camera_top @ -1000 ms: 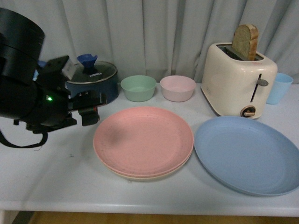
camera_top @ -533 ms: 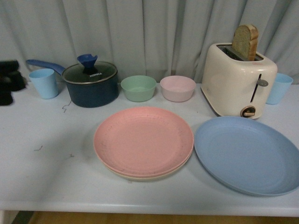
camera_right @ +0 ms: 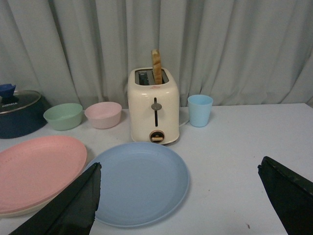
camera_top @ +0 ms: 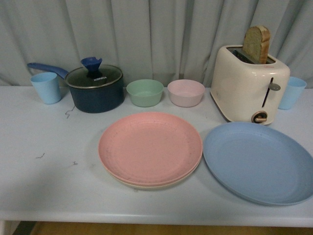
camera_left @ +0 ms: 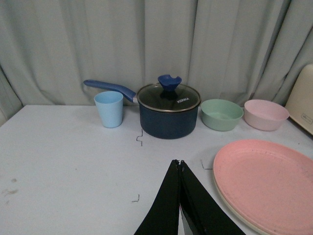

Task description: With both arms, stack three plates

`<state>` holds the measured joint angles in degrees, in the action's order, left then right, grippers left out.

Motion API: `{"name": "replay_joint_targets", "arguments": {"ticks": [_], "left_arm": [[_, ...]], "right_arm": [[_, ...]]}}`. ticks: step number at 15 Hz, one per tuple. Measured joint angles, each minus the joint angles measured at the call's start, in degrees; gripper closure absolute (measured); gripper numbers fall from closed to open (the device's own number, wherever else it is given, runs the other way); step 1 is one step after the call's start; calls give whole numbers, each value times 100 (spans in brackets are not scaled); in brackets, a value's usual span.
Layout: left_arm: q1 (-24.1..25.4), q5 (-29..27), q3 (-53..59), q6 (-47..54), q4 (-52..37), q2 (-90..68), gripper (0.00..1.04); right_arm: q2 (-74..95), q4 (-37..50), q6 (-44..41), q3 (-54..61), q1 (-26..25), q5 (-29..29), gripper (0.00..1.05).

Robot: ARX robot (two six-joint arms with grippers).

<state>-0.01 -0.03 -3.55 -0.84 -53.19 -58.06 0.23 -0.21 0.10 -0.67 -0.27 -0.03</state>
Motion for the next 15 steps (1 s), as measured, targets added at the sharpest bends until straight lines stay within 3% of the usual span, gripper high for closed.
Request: {"name": "replay_joint_targets", "arguments": {"ticks": [6,15], "left_arm": [[0,0,289,2,1692,2044,103],[0,0,293,0,3464,3943,103]], "right_arm": [[0,2,0,0,0,0,6],[0,0,0,0,0,0,6]]}}
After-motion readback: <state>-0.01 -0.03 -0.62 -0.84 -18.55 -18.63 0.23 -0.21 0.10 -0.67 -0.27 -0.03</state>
